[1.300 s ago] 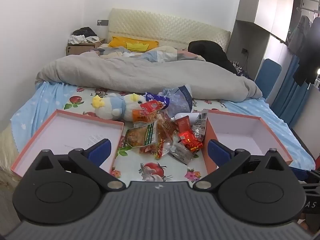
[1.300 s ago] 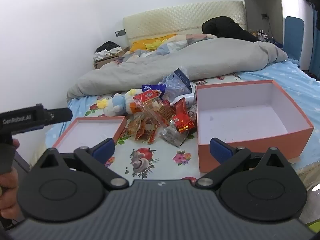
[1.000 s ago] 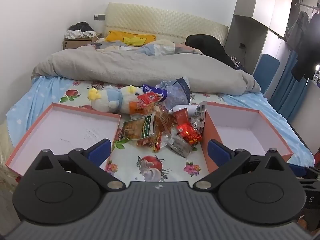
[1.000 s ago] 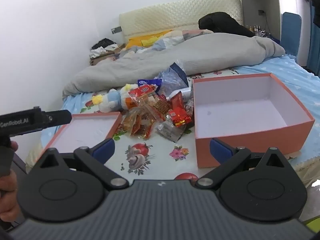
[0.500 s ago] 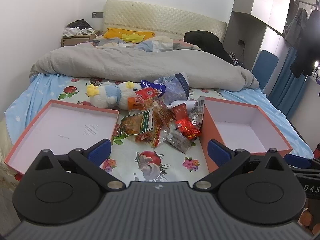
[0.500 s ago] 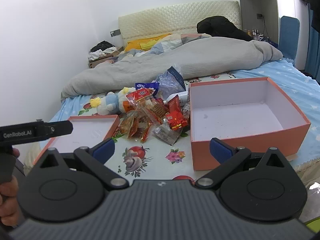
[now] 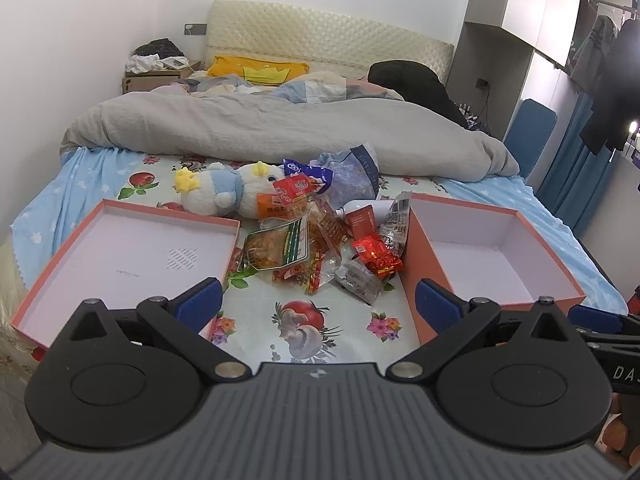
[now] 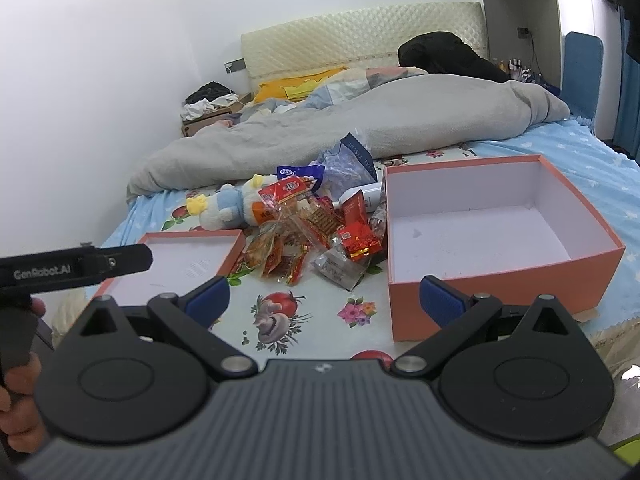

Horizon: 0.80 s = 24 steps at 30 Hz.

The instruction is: Organize snacks

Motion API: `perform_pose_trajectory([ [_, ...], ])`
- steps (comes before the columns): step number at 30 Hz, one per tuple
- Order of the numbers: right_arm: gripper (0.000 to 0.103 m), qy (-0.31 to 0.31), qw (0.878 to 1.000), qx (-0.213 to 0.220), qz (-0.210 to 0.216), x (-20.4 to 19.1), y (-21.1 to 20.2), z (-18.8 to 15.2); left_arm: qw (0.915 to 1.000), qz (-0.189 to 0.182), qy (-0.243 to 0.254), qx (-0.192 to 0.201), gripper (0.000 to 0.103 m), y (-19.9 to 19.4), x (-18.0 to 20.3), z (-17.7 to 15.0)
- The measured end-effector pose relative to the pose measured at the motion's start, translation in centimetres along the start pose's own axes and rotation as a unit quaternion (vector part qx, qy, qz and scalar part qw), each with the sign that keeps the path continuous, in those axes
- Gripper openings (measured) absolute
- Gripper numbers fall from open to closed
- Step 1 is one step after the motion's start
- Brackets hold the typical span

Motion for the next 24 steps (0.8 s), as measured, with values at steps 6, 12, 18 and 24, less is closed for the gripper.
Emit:
perform_pose_trajectory([
  [6,0.103,-0.001,1.0,0.0,-0.001,0.04,0.05,-0.02,1.0,-0.002,0.0,0.0,0.103,0.04,-0.09,-0.05],
  [12,0.103,-0.002,1.0,0.002,-0.002,0.08,0.06,-0.13,1.0,-0.002,0.001,0.0,0.103,0.0,-0.05,-0.15],
  [18,0.103,-0.001,1.0,0.002,-0.002,0.08,0.04,-0.26,1.0,-0.001,0.001,0.0,0.103,0.01,-0.13,-0.1],
  [24,0.103,-0.003,1.0,0.0,-0.001,0.0,0.07,-0.34,1.0,0.0,-0.001,-0.002,0.103,0.05,-0.07,-0.12],
])
Point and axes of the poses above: each gripper's, at about its wrist camera, not at the fingertips, and y roughly the way its jaws point, x to its right, z to its top, the point moved 2 cm from there along y, roughly the way its jaws point, and after that the axes turned 12 degrees about -x, right-handed, at the moved point
